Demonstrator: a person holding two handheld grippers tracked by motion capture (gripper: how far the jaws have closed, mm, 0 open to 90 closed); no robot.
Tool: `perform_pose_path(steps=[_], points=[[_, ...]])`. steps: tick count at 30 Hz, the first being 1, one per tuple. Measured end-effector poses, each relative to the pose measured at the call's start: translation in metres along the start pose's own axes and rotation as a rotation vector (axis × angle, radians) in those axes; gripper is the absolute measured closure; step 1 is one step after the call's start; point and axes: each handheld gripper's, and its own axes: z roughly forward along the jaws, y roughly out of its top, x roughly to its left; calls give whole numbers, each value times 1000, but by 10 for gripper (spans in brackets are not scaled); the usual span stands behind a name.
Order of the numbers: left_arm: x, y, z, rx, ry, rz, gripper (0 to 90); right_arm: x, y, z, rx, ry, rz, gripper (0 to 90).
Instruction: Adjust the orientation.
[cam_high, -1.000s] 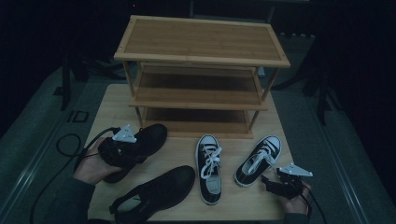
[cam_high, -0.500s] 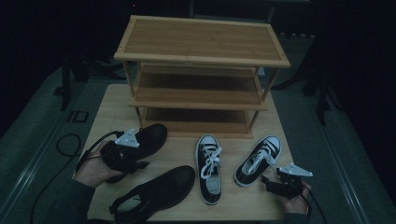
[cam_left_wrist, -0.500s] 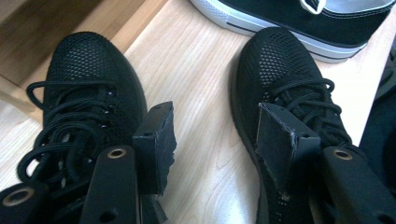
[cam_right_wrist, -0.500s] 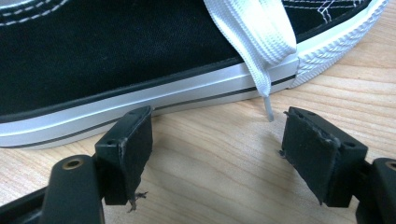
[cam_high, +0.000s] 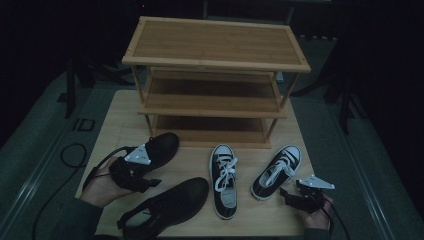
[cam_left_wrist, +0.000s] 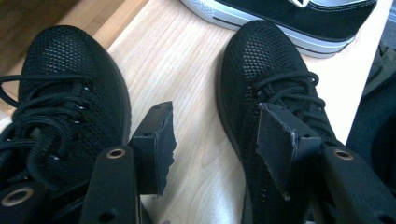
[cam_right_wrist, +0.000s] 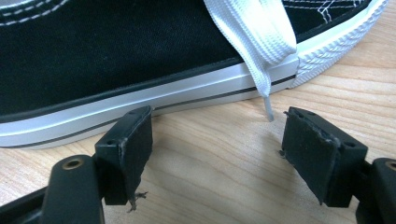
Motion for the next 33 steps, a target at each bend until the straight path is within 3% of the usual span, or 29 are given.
perform_pose_path(steps=[20, 33], points=[[-12, -12, -3, -3, -11, -19, 461, 0, 0, 0, 0, 0, 0, 243], [-18, -30, -13, -7, -8, -40, 462, 0, 0, 0, 0, 0, 0, 243]])
